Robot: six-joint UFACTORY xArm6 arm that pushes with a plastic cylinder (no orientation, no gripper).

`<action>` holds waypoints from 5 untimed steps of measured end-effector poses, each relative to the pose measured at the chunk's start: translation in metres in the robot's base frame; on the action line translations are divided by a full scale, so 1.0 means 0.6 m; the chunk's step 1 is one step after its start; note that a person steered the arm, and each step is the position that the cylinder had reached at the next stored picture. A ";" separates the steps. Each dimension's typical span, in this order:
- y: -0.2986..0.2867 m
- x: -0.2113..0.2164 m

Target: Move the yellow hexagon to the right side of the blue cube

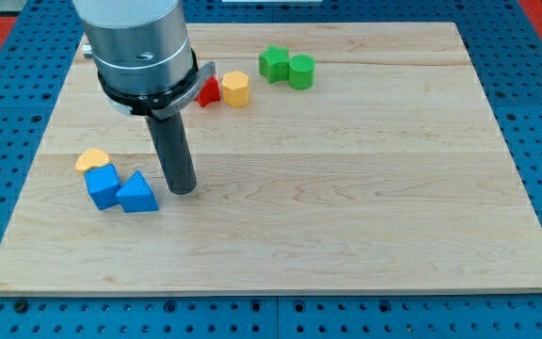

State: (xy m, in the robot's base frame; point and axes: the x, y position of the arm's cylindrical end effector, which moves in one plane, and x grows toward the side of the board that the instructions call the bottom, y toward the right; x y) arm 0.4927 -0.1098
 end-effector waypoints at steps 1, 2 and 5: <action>-0.048 0.000; -0.030 -0.031; 0.209 -0.237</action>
State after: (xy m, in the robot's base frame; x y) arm 0.3502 0.0156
